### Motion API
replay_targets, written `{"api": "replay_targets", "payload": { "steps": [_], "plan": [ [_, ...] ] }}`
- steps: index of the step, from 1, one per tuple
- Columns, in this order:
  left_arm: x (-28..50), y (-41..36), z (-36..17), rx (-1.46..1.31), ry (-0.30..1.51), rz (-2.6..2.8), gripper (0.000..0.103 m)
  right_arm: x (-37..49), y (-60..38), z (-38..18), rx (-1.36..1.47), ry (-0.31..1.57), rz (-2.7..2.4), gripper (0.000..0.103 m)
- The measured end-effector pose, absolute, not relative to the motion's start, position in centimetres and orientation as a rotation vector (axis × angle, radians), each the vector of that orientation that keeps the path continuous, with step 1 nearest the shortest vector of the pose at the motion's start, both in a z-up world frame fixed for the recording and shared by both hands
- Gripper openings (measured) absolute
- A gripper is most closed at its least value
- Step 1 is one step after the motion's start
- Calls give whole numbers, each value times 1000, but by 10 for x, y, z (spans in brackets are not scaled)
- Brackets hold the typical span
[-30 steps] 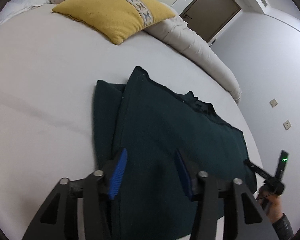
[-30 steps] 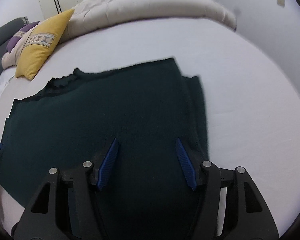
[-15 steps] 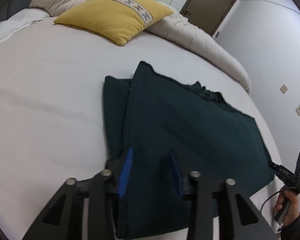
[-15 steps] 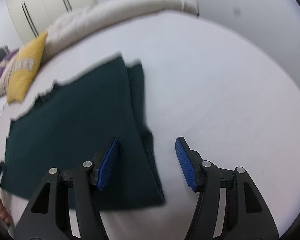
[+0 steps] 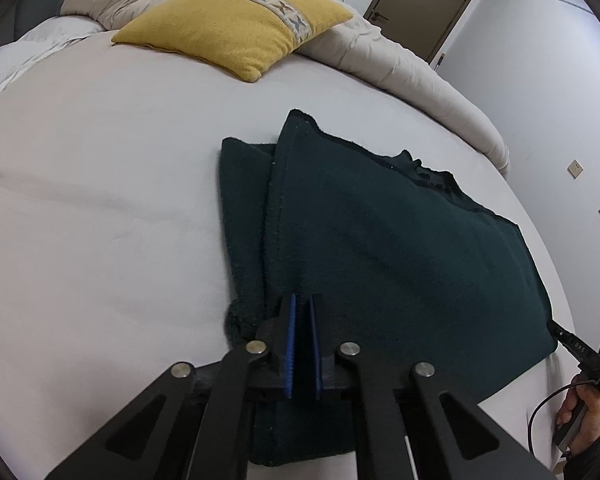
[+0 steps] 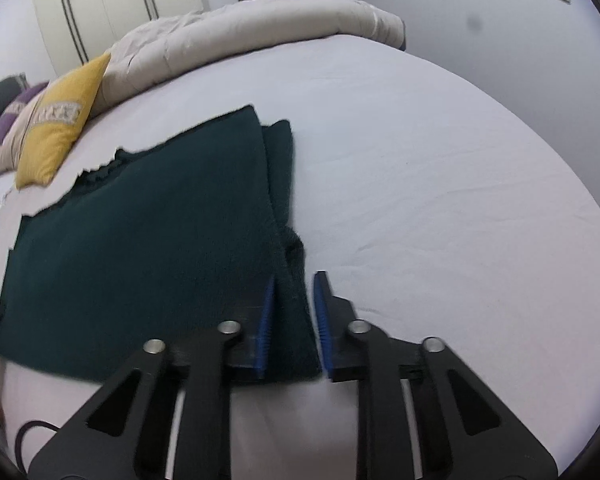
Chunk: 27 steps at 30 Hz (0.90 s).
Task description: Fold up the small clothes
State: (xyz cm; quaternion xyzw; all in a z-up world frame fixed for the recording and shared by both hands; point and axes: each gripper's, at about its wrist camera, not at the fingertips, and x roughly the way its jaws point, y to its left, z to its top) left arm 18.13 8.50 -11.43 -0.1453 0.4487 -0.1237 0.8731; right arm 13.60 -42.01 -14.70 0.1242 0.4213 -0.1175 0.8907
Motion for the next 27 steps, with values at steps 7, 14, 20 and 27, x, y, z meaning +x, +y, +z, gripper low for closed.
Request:
{"api": "replay_targets", "payload": {
  "steps": [7,14,20,27],
  "plan": [
    [175,86,-112,-296,931,-257,4,129,-421,-140,265,874,-250,5],
    [169,87,-112,-300,924,-259,4,124,-427,-145,289,880,-242,5],
    [170,89,-114,-304,930,-262,5,124,-434,-152,332,910,-215,5],
    [170,86,-81,-226,832,-183,25,110,-446,-121,412,855,-235,19]
  ]
}}
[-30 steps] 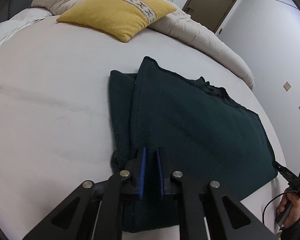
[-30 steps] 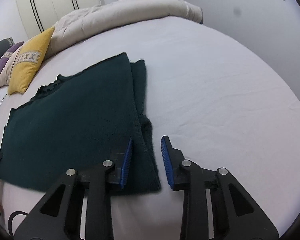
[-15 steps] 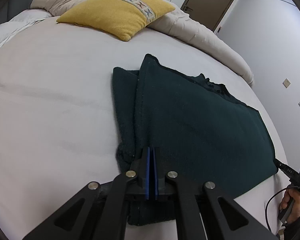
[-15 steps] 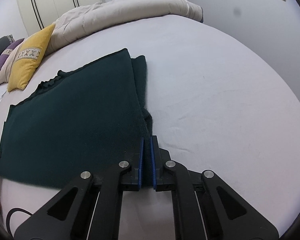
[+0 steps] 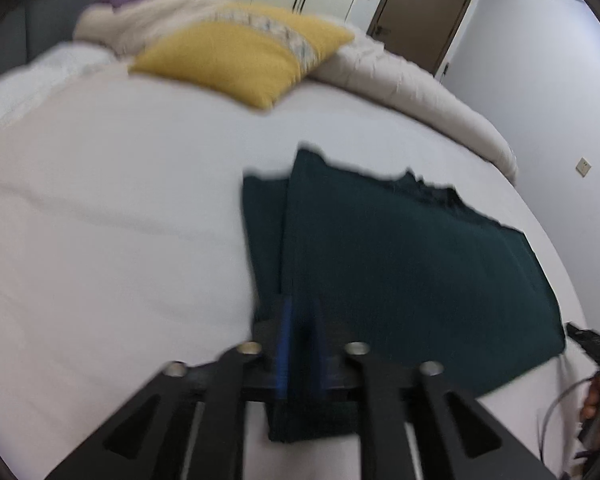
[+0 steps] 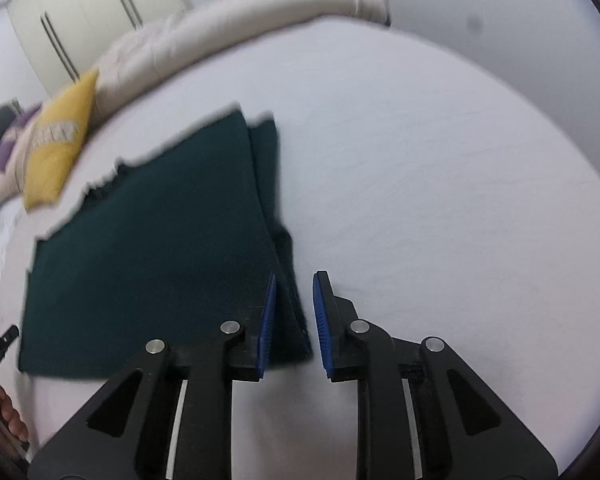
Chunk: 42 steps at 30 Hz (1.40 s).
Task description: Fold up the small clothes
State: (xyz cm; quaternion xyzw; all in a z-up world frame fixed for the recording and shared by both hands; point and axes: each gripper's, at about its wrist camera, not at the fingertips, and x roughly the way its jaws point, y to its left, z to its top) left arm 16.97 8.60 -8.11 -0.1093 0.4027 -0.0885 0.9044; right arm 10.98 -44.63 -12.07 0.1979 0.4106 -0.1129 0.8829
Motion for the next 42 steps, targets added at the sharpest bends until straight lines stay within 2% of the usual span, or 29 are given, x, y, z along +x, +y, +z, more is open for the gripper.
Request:
{"api": "replay_targets", "payload": {
  "steps": [4,6,8,12,15,18,20,21,22,25,27,29,30,33,34,35,36,37,38,39,42],
  "plan": [
    [199,59,-59,-164,778,-205,27,128,-432,-96,423,799,-134,22],
    [220,38,-51,-121,748,-212,33,153,-417,-91,426,811,-75,22],
    [242,20,-50,-86,740,-210,35,184,-397,-91,452,828,29,22],
    [282,-4,-72,-71,783,-202,35,249,-357,-111,482,890,179,22],
    [301,1,-118,-115,894,-188,35,289,-346,-137,574,947,237,22],
    [297,19,-125,-226,857,-252,34,316,-354,-168,670,975,238,19],
    [300,27,-128,-257,861,-285,34,320,-377,-182,764,939,228,9],
    [299,31,-129,-276,856,-298,34,318,-395,-190,851,910,214,0],
    [299,34,-130,-298,855,-309,33,314,-417,-195,923,872,196,0],
    [304,48,-138,-389,857,-327,22,291,-472,-200,1005,749,94,0],
    [304,57,-141,-437,863,-328,13,278,-497,-202,1030,711,30,0],
    [307,64,-144,-490,875,-332,10,260,-520,-196,1001,703,-105,0],
    [308,66,-144,-508,882,-337,10,253,-524,-191,996,694,-128,10],
    [301,65,-131,-485,909,-311,8,224,-507,-156,898,681,-139,10],
    [295,64,-124,-468,907,-298,11,218,-496,-149,893,670,-89,14],
    [281,62,-114,-456,891,-290,23,210,-468,-140,876,678,5,18],
    [264,61,-107,-460,872,-306,34,206,-442,-136,854,706,87,32],
    [244,56,-97,-461,849,-338,35,203,-421,-136,837,732,156,43],
    [230,51,-93,-444,839,-357,40,201,-391,-140,822,761,241,47],
    [212,42,-90,-401,840,-378,45,201,-370,-145,820,786,294,50],
    [185,26,-109,-297,904,-373,46,200,-308,-184,847,932,424,50]
  ]
}}
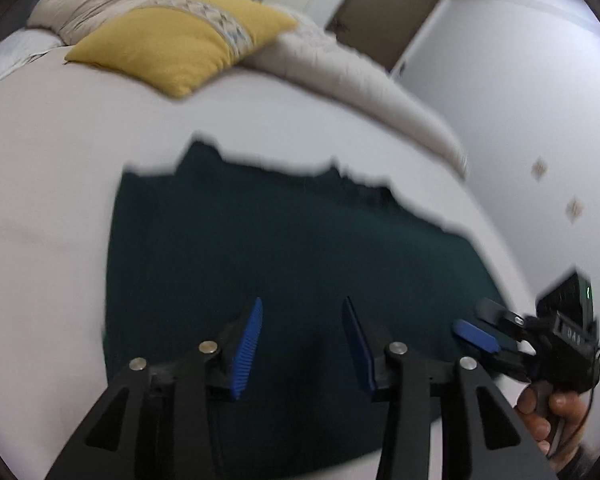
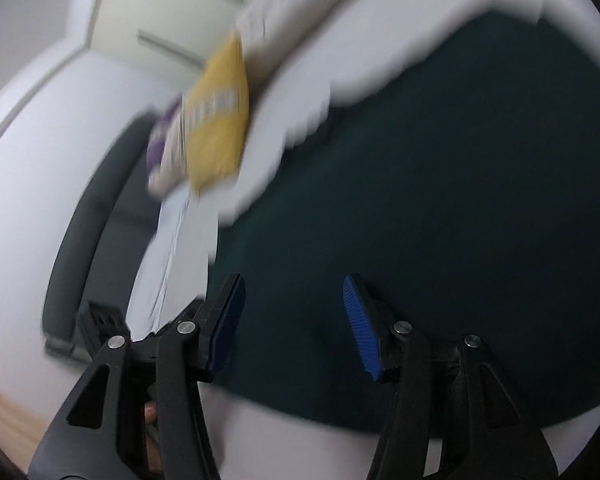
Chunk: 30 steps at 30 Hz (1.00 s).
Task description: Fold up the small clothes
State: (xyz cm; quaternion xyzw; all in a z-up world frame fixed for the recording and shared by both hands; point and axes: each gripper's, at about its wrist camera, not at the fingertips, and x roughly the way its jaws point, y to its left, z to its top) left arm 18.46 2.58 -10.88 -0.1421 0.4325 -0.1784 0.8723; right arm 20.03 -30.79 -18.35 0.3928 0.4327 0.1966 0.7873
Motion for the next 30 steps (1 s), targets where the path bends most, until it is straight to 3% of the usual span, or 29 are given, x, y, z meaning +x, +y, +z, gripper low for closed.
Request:
{"api": "replay_targets", "payload": {
  "steps": [3,6,9,16,18,21,30],
  "plan": [
    [173,35,-124,-310,911,-375,42,190,-292,-191,770,893,414,46],
    [173,41,-122,-319,934,-381,41,181,-325,-193,865,895,332,29],
    [170,49,-123,-337,939,-380,35,156,-364,-199,922,838,216,22],
    [161,59,-120,-342,943,-362,35,91,-445,-192,1022,722,-46,27],
    [156,58,-112,-325,938,-342,43,78,-440,-178,992,714,-55,31],
    [144,60,-95,-261,891,-293,61,78,-412,-158,915,708,-15,45],
    [151,75,-72,-98,849,-139,66,83,-333,-112,779,770,153,46]
  ]
}}
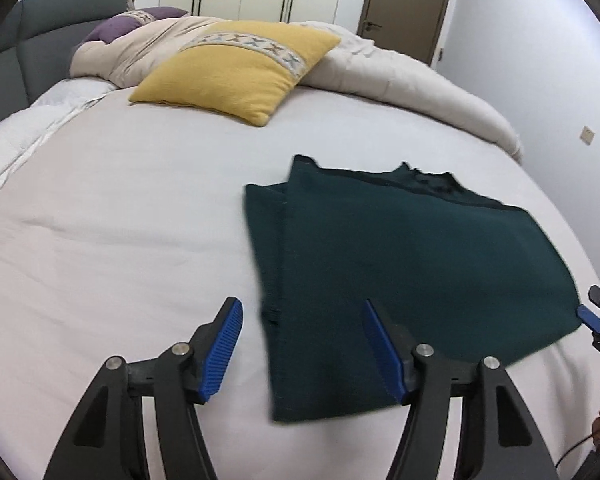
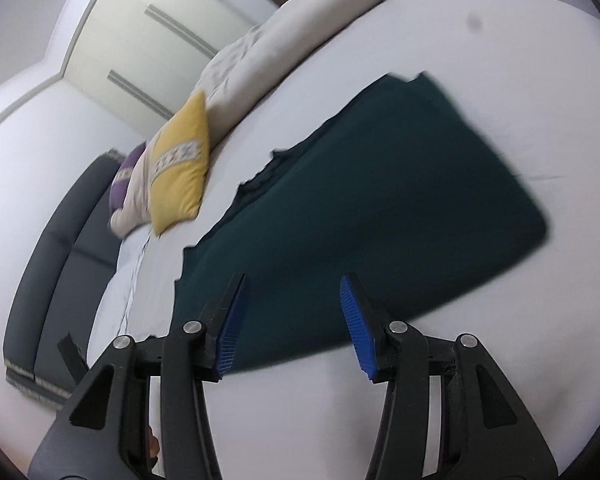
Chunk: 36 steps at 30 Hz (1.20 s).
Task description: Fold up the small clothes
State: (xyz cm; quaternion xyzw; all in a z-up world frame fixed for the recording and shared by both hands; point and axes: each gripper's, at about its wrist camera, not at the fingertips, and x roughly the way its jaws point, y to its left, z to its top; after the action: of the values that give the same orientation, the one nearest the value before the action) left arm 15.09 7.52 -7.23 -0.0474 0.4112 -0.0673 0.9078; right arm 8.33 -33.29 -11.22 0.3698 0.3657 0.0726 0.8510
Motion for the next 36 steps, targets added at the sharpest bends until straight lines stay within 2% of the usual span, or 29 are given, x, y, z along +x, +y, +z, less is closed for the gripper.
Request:
{"api": "replay_targets", "payload": {
  "steps": [7,11,18,29,31,33,34,35,36],
  "plan": [
    [157,84,-73,-86,852,-107,66,95,-302,-117,753,806,189,46],
    [163,89,-77,-121,868,-116,73,100,-297,-118,746,810,212,46],
    [178,108,-118,-417,1040,-246,75,122,-277,-124,737,833,276,46],
    [196,118,-132,-715,1115,-401,74,157,-256,-132,762,854,367,46],
    [198,123,-136,-778,1126,-411,65,166,-250,-131,770,863,390,46],
    [202,128,-145,-863,1152,-429,44,176,-241,-131,770,882,421,46],
    [204,130,-149,-893,1165,-437,38,181,-236,-131,765,893,437,46],
    [205,131,-153,-912,1174,-442,27,189,-227,-130,751,908,452,46],
    [206,132,-157,-934,1180,-447,24,195,-219,-129,738,920,460,46]
  ]
}}
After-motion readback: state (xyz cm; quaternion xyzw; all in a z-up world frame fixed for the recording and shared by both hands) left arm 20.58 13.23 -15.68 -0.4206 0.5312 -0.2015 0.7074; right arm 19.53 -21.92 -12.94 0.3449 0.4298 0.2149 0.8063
